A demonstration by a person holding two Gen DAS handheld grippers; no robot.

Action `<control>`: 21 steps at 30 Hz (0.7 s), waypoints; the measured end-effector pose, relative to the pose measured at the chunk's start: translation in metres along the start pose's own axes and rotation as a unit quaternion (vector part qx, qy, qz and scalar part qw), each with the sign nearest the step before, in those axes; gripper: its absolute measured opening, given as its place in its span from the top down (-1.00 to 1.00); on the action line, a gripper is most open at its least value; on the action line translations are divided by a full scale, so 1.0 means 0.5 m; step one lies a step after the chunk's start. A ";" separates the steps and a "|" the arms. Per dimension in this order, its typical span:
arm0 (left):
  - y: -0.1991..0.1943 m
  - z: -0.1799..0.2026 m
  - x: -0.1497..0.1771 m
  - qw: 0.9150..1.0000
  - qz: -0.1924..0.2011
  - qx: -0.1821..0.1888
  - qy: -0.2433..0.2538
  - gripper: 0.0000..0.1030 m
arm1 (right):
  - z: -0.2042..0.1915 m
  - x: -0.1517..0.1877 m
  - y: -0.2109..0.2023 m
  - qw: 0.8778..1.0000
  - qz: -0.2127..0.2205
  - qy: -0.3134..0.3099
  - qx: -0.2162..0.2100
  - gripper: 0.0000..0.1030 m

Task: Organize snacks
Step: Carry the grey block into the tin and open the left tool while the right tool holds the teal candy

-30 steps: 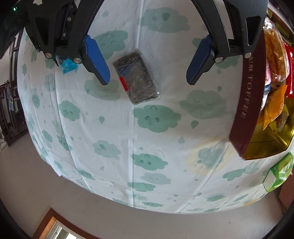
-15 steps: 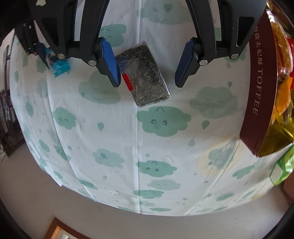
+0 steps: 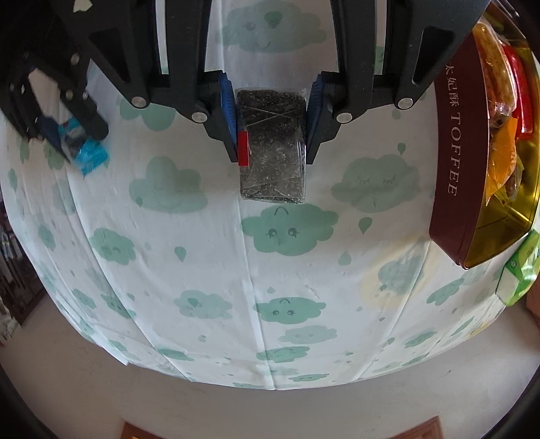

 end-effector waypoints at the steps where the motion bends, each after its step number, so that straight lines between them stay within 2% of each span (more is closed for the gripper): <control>1: -0.001 0.000 0.005 1.000 0.000 0.000 0.007 0.39 | 0.000 0.000 0.000 1.000 0.000 -0.001 0.001 0.16; 11: -0.015 -0.039 0.049 0.999 -0.012 0.036 0.008 0.40 | -0.001 0.000 0.003 1.000 -0.001 -0.003 0.004 0.13; 15: -0.020 -0.047 0.075 0.999 -0.011 0.029 0.015 0.40 | -0.002 -0.001 0.003 1.000 -0.002 -0.005 0.001 0.09; 21: -0.026 -0.052 0.108 0.999 -0.008 0.019 0.025 0.40 | -0.008 -0.004 0.004 1.000 -0.012 -0.007 -0.010 -0.10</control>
Point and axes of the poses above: each gripper's, at about its wrist camera, not at the fingertips, and y roughly the way its jaws point, z to its right, x to its underside, the point moved 2 cm from there along y, roughly the way its jaws point, and after that the axes turned 11 degrees about -z, right-handed, at the moved point
